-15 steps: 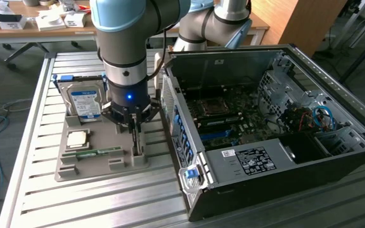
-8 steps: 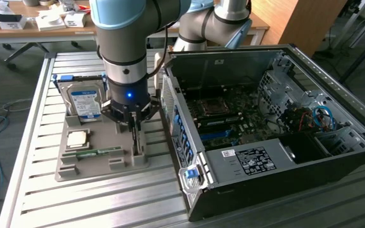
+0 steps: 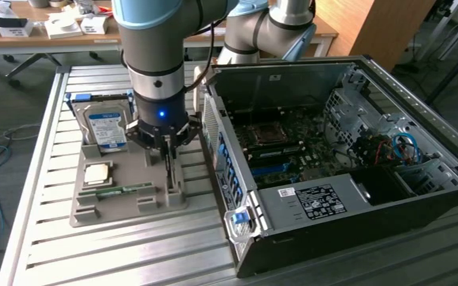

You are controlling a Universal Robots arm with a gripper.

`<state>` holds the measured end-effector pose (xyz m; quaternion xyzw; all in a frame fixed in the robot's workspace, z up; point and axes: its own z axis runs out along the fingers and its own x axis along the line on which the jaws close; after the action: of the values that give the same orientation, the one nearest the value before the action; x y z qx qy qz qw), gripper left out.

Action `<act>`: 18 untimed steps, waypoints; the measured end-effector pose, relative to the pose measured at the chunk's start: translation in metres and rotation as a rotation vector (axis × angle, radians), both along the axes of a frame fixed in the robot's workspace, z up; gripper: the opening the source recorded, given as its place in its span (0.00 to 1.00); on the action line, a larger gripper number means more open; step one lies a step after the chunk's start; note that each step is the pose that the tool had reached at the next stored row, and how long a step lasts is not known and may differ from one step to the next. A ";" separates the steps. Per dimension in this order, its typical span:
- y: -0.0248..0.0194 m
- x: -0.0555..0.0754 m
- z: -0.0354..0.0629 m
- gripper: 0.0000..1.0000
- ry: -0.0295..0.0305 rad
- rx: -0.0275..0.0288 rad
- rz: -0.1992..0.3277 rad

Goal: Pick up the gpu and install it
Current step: 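Pick up the gpu and move the gpu toward the slot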

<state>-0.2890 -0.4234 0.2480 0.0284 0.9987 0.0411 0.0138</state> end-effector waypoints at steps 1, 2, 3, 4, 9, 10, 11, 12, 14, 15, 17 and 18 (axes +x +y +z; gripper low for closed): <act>0.0000 0.000 0.0019 0.26 0.0000 0.0026 0.000; 0.0000 0.000 0.0039 0.26 -0.0001 0.0047 0.000; 0.0000 0.000 0.0061 0.26 -0.0001 0.0074 0.000; 0.0000 0.000 0.0084 0.26 0.0000 0.0098 0.000; 0.0000 0.000 0.0190 0.26 0.0000 0.0203 0.000; 0.0000 0.000 0.0213 0.26 0.0000 0.0230 0.000; 0.0000 0.000 0.0236 0.26 0.0000 0.0254 0.000; 0.0000 0.000 0.0261 0.26 0.0000 0.0276 0.000; 0.0000 0.000 0.0316 0.26 0.0000 0.0325 0.000; 0.0000 0.000 0.0344 0.26 0.0000 0.0356 0.000; 0.0000 0.000 0.0399 0.26 0.0000 0.0408 0.000; 0.0000 0.000 0.0427 0.26 0.0000 0.0434 0.000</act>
<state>-0.2890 -0.4234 0.2907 0.0287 0.9975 0.0627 0.0132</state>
